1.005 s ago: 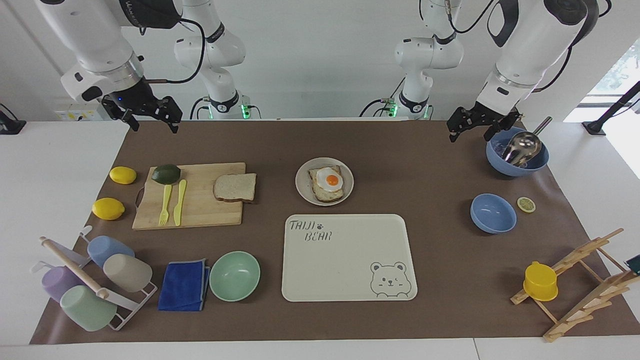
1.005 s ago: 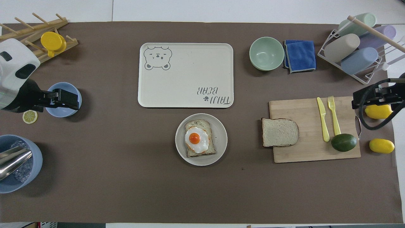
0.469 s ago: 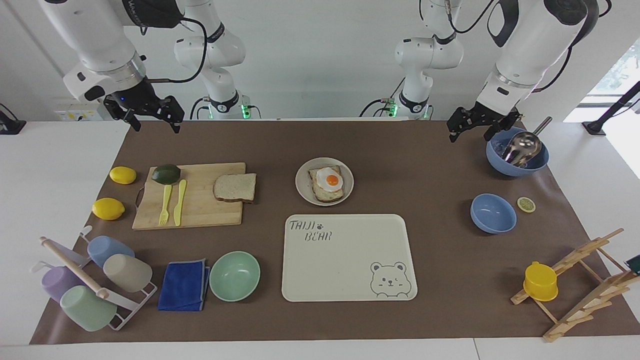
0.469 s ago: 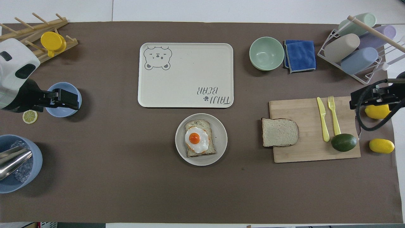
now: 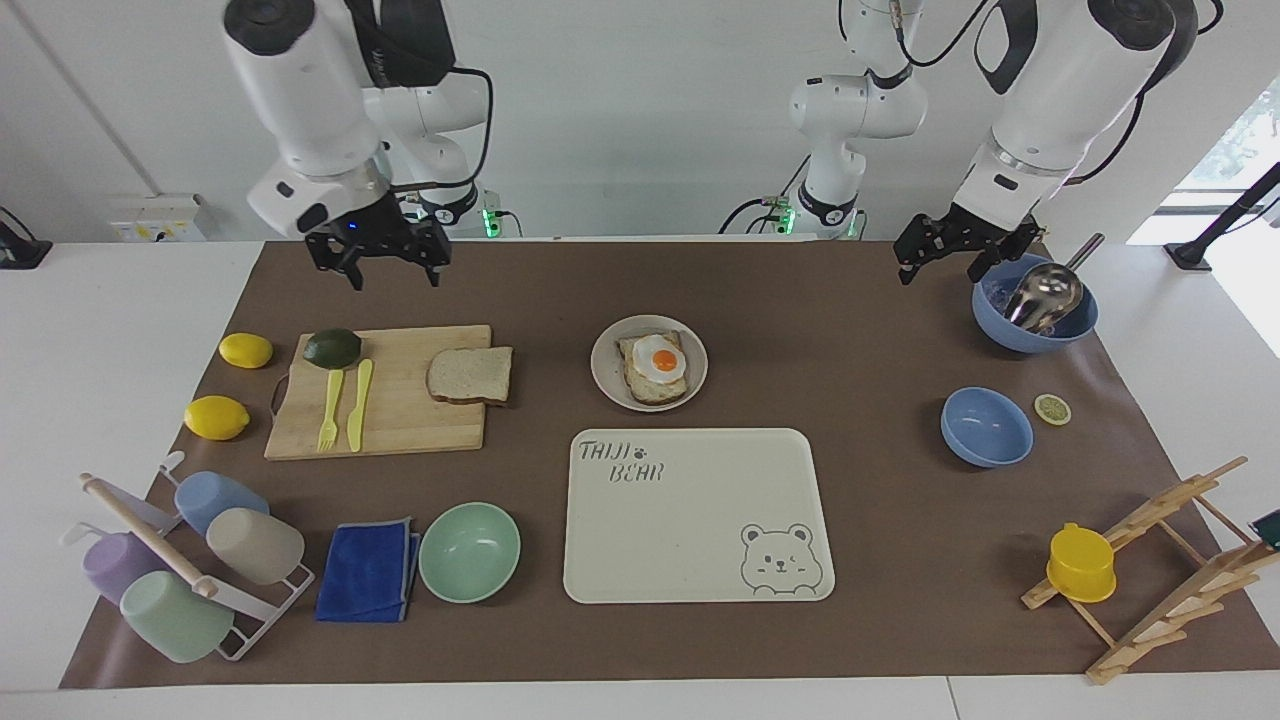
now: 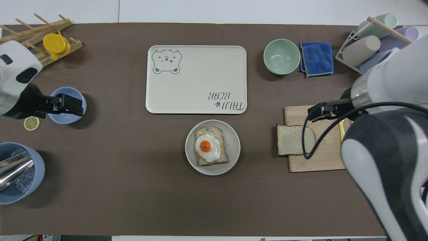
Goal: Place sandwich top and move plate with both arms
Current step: 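Reach the right gripper to the bread slice on the cutting board and grasp it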
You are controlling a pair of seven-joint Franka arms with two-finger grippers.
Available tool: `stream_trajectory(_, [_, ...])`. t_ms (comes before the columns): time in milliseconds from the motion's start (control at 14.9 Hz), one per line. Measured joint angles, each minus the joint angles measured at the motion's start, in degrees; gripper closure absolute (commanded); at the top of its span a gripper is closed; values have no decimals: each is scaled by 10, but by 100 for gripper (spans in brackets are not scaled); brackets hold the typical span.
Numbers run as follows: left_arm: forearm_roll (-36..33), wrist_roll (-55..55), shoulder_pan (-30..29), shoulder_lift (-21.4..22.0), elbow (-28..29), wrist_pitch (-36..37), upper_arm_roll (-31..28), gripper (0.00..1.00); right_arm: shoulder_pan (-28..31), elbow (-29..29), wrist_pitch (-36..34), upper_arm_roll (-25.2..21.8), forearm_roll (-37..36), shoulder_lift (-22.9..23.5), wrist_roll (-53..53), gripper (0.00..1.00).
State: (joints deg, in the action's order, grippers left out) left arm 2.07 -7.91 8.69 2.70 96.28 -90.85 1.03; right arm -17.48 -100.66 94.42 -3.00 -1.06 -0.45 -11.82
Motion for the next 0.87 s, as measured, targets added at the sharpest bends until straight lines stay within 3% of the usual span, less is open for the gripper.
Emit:
stream_trajectory(268, [0,0,0,0,0,0,0,0,-97,-42,81,3,-69,90,-92,0])
stream_trajectory(536, [0,0,0,0,0,0,0,0,-154,-47,100,2,-134,203,-183,0])
stream_trajectory(670, [0,0,0,0,0,0,0,0,-155,-48,100,0,-152,226,-191,0])
stream_trajectory(871, [0,0,0,0,0,0,0,0,-149,-59,96,-5,-168,223,-191,0])
